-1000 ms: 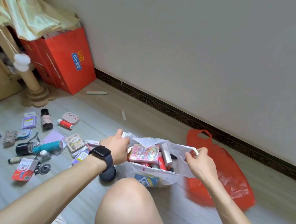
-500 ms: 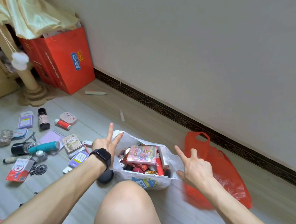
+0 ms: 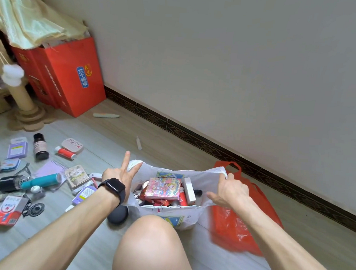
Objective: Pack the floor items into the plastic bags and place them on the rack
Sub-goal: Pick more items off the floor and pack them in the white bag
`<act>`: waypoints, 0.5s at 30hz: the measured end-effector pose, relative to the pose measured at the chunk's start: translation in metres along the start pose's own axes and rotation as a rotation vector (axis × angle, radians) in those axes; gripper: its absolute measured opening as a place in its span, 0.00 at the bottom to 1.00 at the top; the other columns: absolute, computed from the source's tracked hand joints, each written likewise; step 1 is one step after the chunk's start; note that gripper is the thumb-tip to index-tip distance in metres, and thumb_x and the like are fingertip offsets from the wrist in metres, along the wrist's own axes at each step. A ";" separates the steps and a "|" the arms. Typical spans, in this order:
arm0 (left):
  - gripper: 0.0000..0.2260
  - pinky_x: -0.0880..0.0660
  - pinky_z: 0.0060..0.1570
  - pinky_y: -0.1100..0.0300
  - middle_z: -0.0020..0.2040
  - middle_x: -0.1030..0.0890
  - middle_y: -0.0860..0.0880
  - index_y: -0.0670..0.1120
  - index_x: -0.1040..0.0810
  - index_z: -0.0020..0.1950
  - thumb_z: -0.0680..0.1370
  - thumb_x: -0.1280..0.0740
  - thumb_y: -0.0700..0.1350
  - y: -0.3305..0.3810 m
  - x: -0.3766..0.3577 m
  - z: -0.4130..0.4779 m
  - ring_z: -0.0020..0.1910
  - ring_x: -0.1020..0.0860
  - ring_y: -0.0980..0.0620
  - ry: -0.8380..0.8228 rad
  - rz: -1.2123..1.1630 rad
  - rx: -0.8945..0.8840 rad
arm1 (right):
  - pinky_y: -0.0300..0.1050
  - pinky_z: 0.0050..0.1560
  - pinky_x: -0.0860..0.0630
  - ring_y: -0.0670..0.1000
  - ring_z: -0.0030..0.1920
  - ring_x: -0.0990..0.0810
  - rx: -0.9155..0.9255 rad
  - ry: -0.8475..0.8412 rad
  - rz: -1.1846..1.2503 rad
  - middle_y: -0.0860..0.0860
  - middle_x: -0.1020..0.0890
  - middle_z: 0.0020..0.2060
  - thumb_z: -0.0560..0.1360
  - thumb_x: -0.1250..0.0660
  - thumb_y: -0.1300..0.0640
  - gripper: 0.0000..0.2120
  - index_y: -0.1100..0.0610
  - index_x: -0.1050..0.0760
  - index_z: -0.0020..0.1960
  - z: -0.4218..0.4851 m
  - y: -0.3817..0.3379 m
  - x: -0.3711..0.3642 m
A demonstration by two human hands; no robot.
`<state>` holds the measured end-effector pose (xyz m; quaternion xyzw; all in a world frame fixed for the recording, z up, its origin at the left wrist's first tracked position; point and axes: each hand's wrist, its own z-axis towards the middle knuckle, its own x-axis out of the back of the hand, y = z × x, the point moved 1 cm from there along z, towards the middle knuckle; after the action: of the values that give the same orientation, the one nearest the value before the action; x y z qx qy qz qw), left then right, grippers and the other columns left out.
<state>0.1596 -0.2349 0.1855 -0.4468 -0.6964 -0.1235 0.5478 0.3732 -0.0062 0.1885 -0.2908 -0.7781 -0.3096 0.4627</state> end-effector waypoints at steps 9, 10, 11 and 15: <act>0.34 0.28 0.62 0.55 0.79 0.65 0.47 0.64 0.36 0.74 0.71 0.28 0.56 -0.019 0.012 0.014 0.67 0.27 0.44 -0.033 -0.449 -0.221 | 0.51 0.52 0.27 0.58 0.61 0.30 0.191 0.499 0.117 0.52 0.26 0.66 0.70 0.33 0.42 0.16 0.44 0.20 0.56 -0.027 -0.020 -0.001; 0.33 0.31 0.65 0.56 0.79 0.60 0.45 0.65 0.37 0.74 0.71 0.28 0.56 -0.024 0.018 0.016 0.69 0.30 0.44 -0.023 -0.555 -0.232 | 0.52 0.53 0.26 0.59 0.63 0.30 0.233 0.556 0.165 0.53 0.25 0.67 0.70 0.30 0.43 0.16 0.43 0.20 0.56 -0.032 -0.027 0.005; 0.34 0.32 0.67 0.56 0.80 0.56 0.44 0.65 0.39 0.75 0.72 0.29 0.56 -0.032 0.026 0.018 0.71 0.31 0.44 0.008 -0.633 -0.235 | 0.54 0.54 0.25 0.59 0.66 0.30 0.281 0.596 0.219 0.53 0.25 0.67 0.69 0.28 0.44 0.17 0.43 0.20 0.57 -0.036 -0.037 0.013; 0.37 0.31 0.66 0.51 0.79 0.48 0.48 0.69 0.52 0.76 0.74 0.33 0.56 -0.081 0.042 0.014 0.72 0.34 0.42 0.202 -0.600 -0.162 | 0.54 0.64 0.26 0.55 0.71 0.31 0.484 0.647 0.398 0.50 0.25 0.68 0.71 0.26 0.46 0.20 0.43 0.21 0.62 -0.044 -0.085 0.043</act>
<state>0.0892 -0.2509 0.2427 -0.2492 -0.7270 -0.3782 0.5160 0.3169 -0.0864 0.2262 -0.2063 -0.5723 -0.0986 0.7875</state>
